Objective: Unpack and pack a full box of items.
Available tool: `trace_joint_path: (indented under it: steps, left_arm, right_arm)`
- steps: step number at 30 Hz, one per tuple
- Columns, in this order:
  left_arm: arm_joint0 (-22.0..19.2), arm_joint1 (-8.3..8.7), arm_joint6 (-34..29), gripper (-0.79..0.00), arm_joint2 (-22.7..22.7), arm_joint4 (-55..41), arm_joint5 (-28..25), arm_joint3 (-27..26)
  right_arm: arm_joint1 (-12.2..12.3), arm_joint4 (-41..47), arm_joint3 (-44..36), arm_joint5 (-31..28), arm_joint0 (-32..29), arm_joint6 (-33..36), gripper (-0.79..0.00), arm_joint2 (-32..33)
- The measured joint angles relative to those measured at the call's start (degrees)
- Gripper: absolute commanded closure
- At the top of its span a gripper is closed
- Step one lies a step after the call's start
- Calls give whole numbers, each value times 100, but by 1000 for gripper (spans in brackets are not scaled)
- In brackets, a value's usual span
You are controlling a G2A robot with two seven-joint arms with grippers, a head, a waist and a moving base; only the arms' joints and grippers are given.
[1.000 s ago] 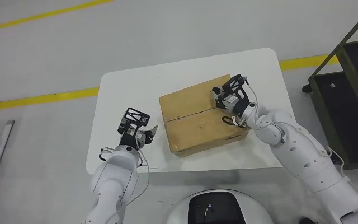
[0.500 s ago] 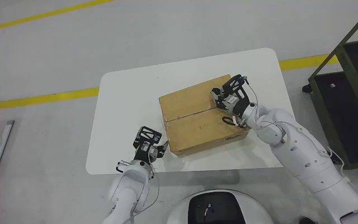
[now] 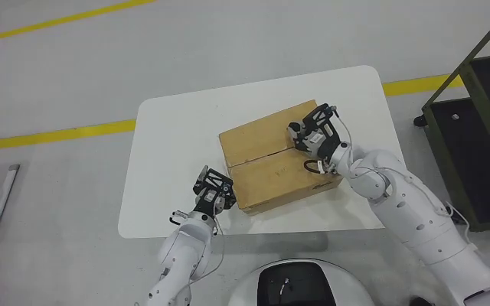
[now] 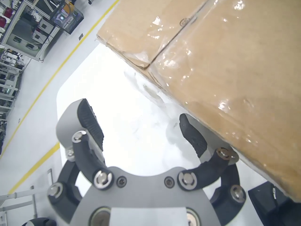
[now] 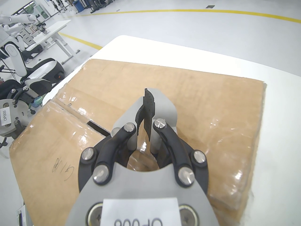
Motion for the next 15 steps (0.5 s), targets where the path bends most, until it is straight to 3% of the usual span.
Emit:
trace_joint_path:
  steps: [12,15]
  left_arm:
    - [-284,-68,92,-785,93,178,356,418]
    - [-351,-87,127,-717,111,213,466,501]
  right_arm:
    - [-47,72,34,-26,29,95,0,11]
    - [-59,76,53,-37,43,104,0,7]
